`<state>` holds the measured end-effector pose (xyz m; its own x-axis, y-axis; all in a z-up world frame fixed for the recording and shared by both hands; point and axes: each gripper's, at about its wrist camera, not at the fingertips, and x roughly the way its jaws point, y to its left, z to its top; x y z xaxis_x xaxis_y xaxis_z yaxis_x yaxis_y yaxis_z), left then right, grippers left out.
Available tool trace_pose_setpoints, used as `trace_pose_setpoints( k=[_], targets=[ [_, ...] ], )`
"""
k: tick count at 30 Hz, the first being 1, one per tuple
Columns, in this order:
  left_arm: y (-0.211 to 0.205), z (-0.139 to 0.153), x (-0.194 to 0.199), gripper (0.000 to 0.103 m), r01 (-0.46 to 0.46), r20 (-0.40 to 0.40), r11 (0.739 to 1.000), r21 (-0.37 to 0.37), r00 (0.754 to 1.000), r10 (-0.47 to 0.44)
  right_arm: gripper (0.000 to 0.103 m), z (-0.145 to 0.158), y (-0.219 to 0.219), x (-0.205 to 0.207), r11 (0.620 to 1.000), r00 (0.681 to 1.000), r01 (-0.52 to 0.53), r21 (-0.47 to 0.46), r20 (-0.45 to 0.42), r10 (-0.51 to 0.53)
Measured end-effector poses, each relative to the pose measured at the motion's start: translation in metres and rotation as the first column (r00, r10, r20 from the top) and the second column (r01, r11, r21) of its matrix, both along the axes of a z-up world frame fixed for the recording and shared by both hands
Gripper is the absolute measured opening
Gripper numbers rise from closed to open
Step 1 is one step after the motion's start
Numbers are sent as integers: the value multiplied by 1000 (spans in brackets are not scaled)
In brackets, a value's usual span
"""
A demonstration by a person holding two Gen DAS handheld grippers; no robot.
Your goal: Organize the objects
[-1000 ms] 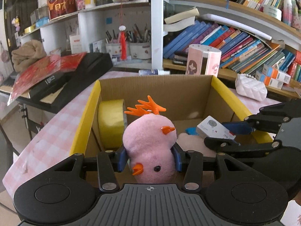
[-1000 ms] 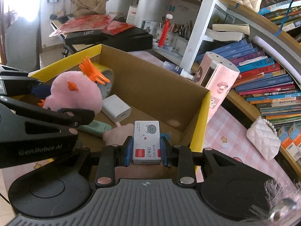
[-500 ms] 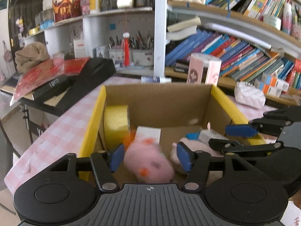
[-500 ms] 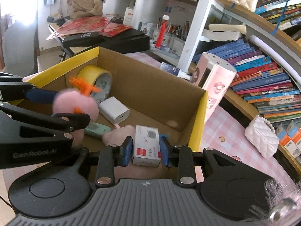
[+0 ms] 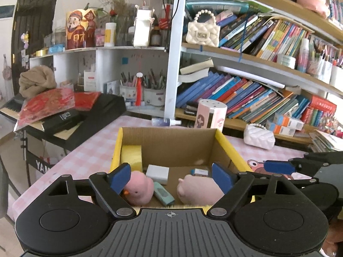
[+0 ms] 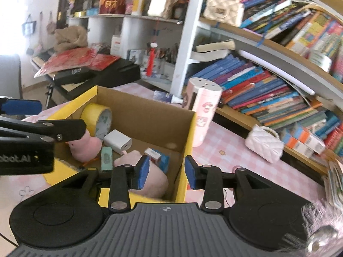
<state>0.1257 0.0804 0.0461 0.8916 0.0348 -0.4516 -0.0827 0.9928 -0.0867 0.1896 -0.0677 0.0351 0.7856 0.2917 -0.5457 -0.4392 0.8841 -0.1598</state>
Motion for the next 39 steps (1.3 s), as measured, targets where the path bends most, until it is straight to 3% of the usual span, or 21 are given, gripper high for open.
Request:
trace_pose_setpoints(
  k=[10, 20, 28, 33, 39],
  targets=[
    [-3, -7, -42, 87, 13, -39, 1000, -4, 999, -13, 36, -1, -18, -53, 991, 992, 125, 39, -36, -124],
    [-21, -16, -71, 93, 24, -91, 999, 34, 996, -21, 43, -9, -41, -95, 959, 962, 268, 96, -90, -259],
    [-39, -20, -89, 100, 42, -102, 997, 66, 994, -35, 63, -17, -61, -127, 919, 924, 378, 116, -107, -366],
    [-52, -22, -97, 101, 71, -117, 995, 72, 991, -62, 83, -19, -73, -146, 888, 895, 445, 116, -99, -435],
    [-70, -26, -105, 101, 115, -126, 988, 105, 987, -101, 93, -23, -87, -168, 853, 861, 507, 120, -123, -494]
  ],
)
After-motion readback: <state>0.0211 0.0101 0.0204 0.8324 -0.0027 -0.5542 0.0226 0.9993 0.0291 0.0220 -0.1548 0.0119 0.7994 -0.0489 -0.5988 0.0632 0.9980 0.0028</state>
